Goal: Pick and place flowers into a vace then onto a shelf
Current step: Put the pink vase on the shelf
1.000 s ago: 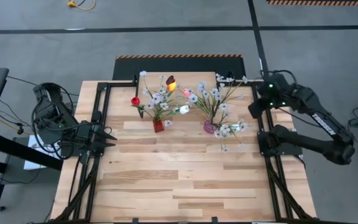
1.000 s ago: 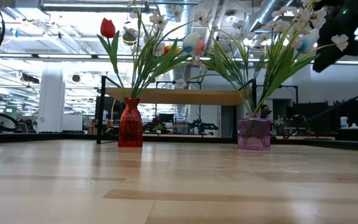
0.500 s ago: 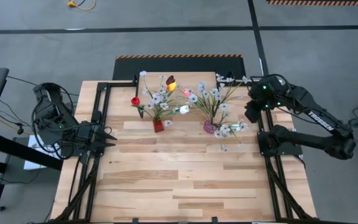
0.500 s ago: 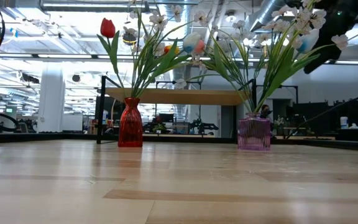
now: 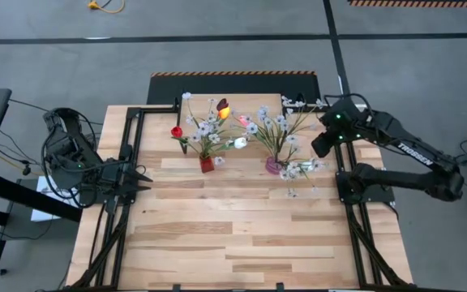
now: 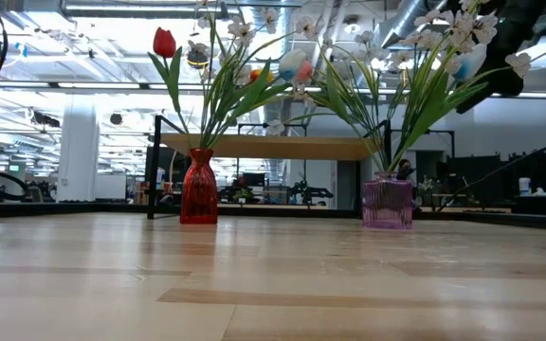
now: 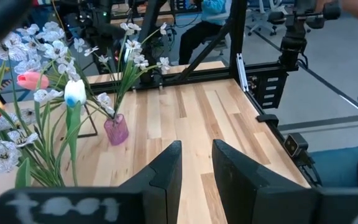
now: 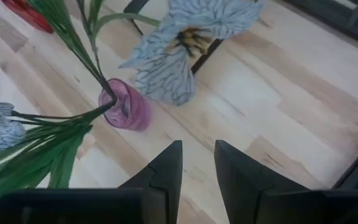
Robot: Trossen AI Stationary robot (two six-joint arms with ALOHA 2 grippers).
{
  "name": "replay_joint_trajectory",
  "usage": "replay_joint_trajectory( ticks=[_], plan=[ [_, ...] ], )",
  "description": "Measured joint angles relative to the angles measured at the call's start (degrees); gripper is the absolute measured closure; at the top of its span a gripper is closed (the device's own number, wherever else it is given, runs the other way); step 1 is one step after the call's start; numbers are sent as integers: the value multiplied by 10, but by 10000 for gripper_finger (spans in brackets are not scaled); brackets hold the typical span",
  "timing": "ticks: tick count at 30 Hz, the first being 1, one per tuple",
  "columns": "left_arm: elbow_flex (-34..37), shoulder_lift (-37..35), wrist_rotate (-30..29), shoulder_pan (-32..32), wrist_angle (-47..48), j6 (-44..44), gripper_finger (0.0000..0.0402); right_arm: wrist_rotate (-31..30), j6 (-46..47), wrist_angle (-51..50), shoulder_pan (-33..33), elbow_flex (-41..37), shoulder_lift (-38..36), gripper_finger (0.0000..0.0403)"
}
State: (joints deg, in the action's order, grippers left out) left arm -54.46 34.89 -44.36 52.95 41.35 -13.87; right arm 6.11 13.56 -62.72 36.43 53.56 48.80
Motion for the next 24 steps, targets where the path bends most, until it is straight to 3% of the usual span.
replay_joint_trajectory(
  ticks=[7, 12, 20, 24],
  plan=[
    [0, 0, -36, 0, -1, 27, 322, -6, -33, -50, -30, -3, 29, 316],
    [0, 0, -78, 0, -1, 27, 322, -53, -60, -103, -74, -4, 58, 316],
    [0, 0, -85, 0, -1, 21, 322, -71, -65, -152, -137, -4, 80, 316],
    [0, 0, -85, 0, -1, 21, 322, -154, -35, -178, -160, -3, 79, 316]
  ],
)
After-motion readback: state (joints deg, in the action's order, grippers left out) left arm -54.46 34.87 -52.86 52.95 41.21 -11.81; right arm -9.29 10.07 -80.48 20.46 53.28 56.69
